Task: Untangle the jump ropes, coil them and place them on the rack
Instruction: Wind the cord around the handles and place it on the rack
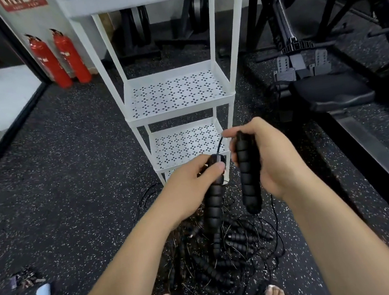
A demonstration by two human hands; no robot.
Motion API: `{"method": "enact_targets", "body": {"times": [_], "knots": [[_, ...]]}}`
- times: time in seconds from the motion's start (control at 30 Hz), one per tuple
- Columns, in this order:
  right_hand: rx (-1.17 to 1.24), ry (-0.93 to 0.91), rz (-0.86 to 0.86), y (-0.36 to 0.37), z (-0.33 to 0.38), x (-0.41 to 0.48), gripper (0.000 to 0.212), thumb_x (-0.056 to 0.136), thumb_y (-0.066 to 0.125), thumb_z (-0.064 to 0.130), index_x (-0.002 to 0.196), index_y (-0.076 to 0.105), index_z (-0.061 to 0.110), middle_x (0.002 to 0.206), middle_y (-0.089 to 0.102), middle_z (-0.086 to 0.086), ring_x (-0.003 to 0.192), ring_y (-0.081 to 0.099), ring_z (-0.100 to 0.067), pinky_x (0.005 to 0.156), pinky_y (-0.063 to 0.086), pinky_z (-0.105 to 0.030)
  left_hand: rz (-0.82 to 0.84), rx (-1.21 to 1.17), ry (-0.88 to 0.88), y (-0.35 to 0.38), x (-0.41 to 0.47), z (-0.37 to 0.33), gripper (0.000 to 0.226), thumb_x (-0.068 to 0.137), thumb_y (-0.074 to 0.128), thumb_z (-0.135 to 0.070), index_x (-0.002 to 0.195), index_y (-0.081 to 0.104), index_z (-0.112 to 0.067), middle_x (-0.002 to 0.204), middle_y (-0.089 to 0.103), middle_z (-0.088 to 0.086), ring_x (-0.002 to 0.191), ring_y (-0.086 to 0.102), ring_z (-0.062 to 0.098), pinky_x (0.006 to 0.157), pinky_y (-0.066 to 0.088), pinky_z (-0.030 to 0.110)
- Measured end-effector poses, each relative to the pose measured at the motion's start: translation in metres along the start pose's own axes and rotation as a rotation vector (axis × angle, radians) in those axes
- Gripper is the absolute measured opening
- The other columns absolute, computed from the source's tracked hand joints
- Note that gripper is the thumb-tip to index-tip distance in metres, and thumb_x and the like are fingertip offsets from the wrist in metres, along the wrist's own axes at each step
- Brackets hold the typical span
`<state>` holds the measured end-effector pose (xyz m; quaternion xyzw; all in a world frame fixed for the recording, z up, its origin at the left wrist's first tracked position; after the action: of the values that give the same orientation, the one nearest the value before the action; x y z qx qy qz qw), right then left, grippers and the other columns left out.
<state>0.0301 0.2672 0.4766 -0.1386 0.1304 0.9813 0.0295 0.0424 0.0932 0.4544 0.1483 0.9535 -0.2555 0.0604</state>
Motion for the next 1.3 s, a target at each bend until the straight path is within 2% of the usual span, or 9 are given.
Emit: {"method": "enact_targets", "body": {"times": [0.13, 0.23, 0.33, 0.47, 0.67, 0.9, 1.03, 1.13, 1.3], "knots": [[0.018, 0.040, 0.031, 0.013, -0.014, -0.004, 0.039, 0.095, 0.049, 0.018, 0.121, 0.076, 0.008, 0.090, 0.068, -0.005, 0.087, 0.059, -0.022, 0.081, 0.048, -0.038, -0.055, -0.204, -0.002, -0.016, 0.000, -0.005, 0.018, 0.104, 0.062, -0.054, 0.107, 0.074, -0.041, 0.097, 0.076, -0.011, 0.088, 0.069, 0.009, 0.084, 0.056, 0.033], [0.001, 0.005, 0.046, 0.023, -0.016, -0.009, 0.024, 0.091, 0.056, 0.017, 0.103, 0.074, 0.009, 0.096, 0.071, -0.001, 0.093, 0.060, -0.019, 0.086, 0.046, -0.041, -0.135, -0.366, -0.036, -0.027, 0.001, -0.004, 0.025, 0.100, 0.067, -0.056, 0.118, 0.074, -0.039, 0.112, 0.078, -0.011, 0.110, 0.071, 0.012, 0.103, 0.054, 0.042], [-0.018, -0.072, 0.028, 0.031, -0.020, -0.009, 0.018, 0.102, 0.068, 0.017, 0.115, 0.076, 0.026, 0.123, 0.077, 0.006, 0.116, 0.071, -0.012, 0.110, 0.052, -0.042, -0.181, -0.545, -0.099, -0.031, 0.002, 0.004, 0.037, 0.095, 0.074, -0.058, 0.121, 0.074, -0.033, 0.120, 0.078, -0.003, 0.120, 0.070, 0.021, 0.105, 0.056, 0.052], [0.005, -0.172, -0.041, 0.035, -0.020, -0.011, 0.032, 0.100, 0.076, 0.016, 0.129, 0.065, 0.018, 0.106, 0.080, 0.006, 0.096, 0.076, -0.010, 0.089, 0.059, -0.031, -0.161, -0.648, -0.125, -0.031, -0.002, 0.016, 0.030, 0.099, 0.071, -0.050, 0.121, 0.076, -0.029, 0.124, 0.076, 0.003, 0.124, 0.069, 0.027, 0.104, 0.057, 0.058], [0.024, -0.238, -0.083, 0.037, -0.014, -0.014, 0.023, 0.096, 0.080, 0.021, 0.118, 0.075, 0.017, 0.107, 0.080, 0.001, 0.101, 0.075, -0.015, 0.094, 0.059, -0.036, -0.135, -0.634, -0.054, -0.036, -0.004, 0.000, 0.025, 0.101, 0.068, -0.045, 0.121, 0.076, -0.031, 0.121, 0.078, -0.003, 0.120, 0.071, 0.018, 0.096, 0.059, 0.044], [0.102, -0.208, -0.070, 0.040, -0.011, -0.019, 0.024, 0.099, 0.076, 0.021, 0.123, 0.077, 0.020, 0.117, 0.079, -0.005, 0.108, 0.076, -0.019, 0.093, 0.061, -0.037, -0.172, -0.627, -0.009, -0.036, -0.003, -0.006, 0.028, 0.102, 0.068, -0.048, 0.122, 0.075, -0.030, 0.123, 0.078, -0.002, 0.123, 0.070, 0.020, 0.109, 0.053, 0.057], [0.087, -0.127, 0.121, 0.053, -0.013, -0.026, 0.055, 0.097, 0.076, 0.012, 0.143, 0.067, 0.041, 0.127, 0.078, 0.000, 0.117, 0.076, -0.020, 0.097, 0.061, -0.043, -0.214, -0.640, 0.016, -0.043, -0.002, -0.007, 0.033, 0.104, 0.066, -0.046, 0.128, 0.073, -0.024, 0.124, 0.078, 0.001, 0.124, 0.070, 0.025, 0.107, 0.055, 0.057], [-0.062, -0.128, 0.299, 0.063, -0.017, -0.031, 0.096, 0.090, 0.082, 0.003, 0.162, 0.039, 0.049, 0.142, 0.071, 0.012, 0.130, 0.068, -0.012, 0.113, 0.053, -0.046, -0.241, -0.633, 0.038, -0.050, -0.002, -0.006, 0.037, 0.103, 0.067, -0.049, 0.128, 0.073, -0.022, 0.126, 0.077, 0.002, 0.126, 0.069, 0.026, 0.112, 0.050, 0.058], [-0.080, -0.141, 0.394, 0.070, -0.020, -0.034, 0.117, 0.084, 0.086, 0.012, 0.167, 0.015, 0.055, 0.147, 0.062, 0.029, 0.130, 0.065, -0.001, 0.086, 0.064, -0.031, -0.271, -0.559, 0.049, -0.058, -0.003, -0.004, 0.033, 0.104, 0.064, -0.049, 0.124, 0.077, -0.026, 0.123, 0.078, -0.004, 0.124, 0.069, 0.017, 0.117, 0.047, 0.053]]}}
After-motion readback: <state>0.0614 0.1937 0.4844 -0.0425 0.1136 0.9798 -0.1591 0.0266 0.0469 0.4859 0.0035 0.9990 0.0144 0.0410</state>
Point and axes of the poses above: each hand's wrist, its own x-axis towards the middle knuckle, its own y-axis out of the palm, z = x × y, the point moved 6 cm from there along x, towards the middle knuckle
